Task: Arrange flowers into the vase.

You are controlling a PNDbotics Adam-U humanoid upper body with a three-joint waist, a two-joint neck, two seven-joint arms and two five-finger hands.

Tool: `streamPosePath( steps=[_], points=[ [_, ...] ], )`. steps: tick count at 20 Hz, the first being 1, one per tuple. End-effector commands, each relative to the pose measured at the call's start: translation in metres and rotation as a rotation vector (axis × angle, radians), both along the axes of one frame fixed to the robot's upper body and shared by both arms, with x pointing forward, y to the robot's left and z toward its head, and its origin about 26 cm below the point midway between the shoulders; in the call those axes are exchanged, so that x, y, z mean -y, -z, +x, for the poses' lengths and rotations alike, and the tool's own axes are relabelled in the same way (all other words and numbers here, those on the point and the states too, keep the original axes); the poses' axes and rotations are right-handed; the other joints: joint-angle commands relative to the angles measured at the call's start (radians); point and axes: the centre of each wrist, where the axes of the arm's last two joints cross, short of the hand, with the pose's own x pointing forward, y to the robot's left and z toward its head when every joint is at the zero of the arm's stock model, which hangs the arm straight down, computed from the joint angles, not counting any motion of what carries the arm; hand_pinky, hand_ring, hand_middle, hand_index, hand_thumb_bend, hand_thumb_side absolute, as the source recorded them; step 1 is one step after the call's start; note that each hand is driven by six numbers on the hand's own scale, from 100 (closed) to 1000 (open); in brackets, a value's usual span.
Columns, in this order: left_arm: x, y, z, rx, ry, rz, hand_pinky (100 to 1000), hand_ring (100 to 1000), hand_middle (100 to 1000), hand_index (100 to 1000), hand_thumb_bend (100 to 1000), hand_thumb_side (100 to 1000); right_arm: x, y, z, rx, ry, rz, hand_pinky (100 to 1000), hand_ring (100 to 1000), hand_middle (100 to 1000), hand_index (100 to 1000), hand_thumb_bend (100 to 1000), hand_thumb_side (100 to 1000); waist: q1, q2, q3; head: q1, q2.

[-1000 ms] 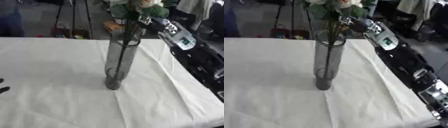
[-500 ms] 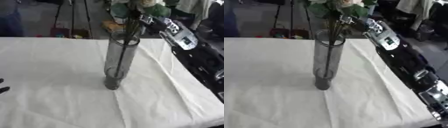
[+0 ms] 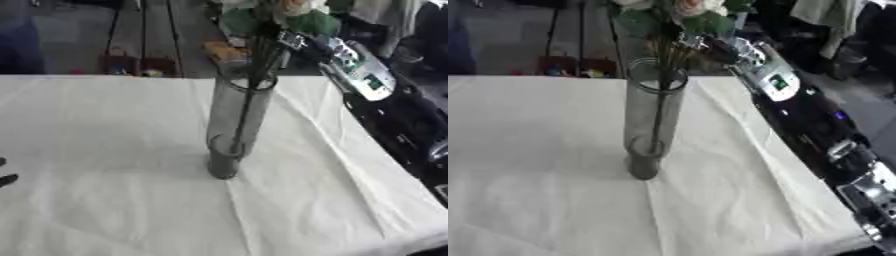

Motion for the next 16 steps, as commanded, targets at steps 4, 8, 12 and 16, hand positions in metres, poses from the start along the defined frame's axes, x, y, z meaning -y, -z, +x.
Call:
streamPosePath(
  steps=[4,8,12,16],
  points=[
    [0.0019,-0.009,0.003,0.031,0.013,-0.002,729,952,674,811,928,771,0.0027,-0.0162,-0.003,0.296,-0.268,-0.272,982,1000,1000,1000,105,971,0.011,-0.008,-0.002,-0.005,-0.015],
    [0.0022,-0.0092,0.0031,0.031,0.014,-0.003,729,952,674,811,928,771,0.0003,-0.0146,-0.0027,0.297,-0.271,-0.265,980,1000,1000,1000,101,972,0.012,-0.007,-0.001,-0.007,-0.017],
    [0.0022,-0.0093,0.0031,0.031,0.014,-0.004,729,952,674,811,927,771,-0.0013,-0.0112,-0.0026,0.293,-0.271,-0.266,979,1000,1000,1000,100,978,0.013,-0.005,-0.001,-0.01,-0.018],
    [0.0024,-0.0092,0.0031,0.031,0.015,-0.004,729,952,675,811,927,771,-0.0043,-0.0106,-0.0026,0.296,-0.275,-0.272,985,1000,1000,1000,100,980,0.012,-0.004,-0.001,-0.012,-0.019]
  ],
)
